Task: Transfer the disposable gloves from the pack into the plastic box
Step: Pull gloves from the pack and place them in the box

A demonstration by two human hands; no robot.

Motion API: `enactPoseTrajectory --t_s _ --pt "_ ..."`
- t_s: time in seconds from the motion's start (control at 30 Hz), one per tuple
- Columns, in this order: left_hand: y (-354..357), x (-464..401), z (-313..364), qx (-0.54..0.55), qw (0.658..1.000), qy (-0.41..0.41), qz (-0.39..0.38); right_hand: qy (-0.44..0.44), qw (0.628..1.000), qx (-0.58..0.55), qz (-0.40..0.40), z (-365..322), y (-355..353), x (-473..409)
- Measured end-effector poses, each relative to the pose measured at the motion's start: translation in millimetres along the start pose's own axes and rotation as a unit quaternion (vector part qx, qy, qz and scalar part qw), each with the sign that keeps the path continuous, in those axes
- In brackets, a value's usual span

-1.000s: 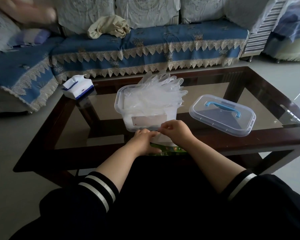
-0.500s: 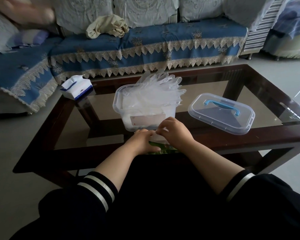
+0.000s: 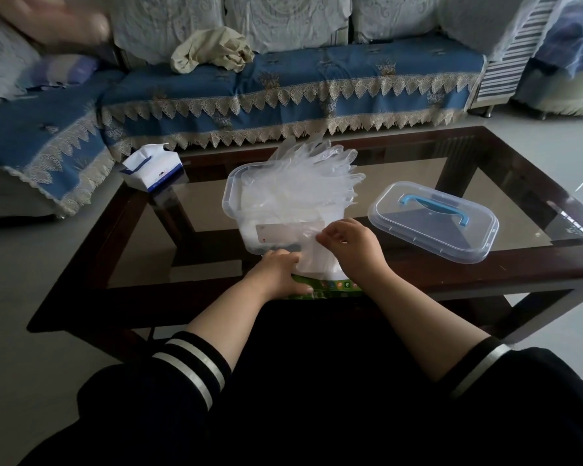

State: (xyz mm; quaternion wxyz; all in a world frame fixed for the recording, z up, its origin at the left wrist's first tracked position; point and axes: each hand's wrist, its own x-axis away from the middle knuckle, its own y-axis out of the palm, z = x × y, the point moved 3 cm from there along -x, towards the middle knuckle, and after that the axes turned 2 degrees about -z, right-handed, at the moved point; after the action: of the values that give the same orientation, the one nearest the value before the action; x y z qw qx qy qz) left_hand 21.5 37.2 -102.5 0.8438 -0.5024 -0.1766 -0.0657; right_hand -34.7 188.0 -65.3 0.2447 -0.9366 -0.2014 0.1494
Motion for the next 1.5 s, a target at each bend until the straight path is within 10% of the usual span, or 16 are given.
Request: enactPoseTrajectory --t_s 1.2,1.33,1.5 --pt "-3.9 10.0 11.6 -0.066 0.998 -0.005 0.004 0.015 0.940 -0.273 0.205 -11.1 -43.8 12.4" --pt "-15.8 28.2 19.3 -0.148 0.986 -0.020 0.070 0.088 0.927 -0.321 0.172 -1.3 -43.9 10.2" --pt "-40.5 62.2 53.2 0.025 0.960 0.033 0.278 0.155 0.913 -0.343 0.158 9.8 -48.8 10.5"
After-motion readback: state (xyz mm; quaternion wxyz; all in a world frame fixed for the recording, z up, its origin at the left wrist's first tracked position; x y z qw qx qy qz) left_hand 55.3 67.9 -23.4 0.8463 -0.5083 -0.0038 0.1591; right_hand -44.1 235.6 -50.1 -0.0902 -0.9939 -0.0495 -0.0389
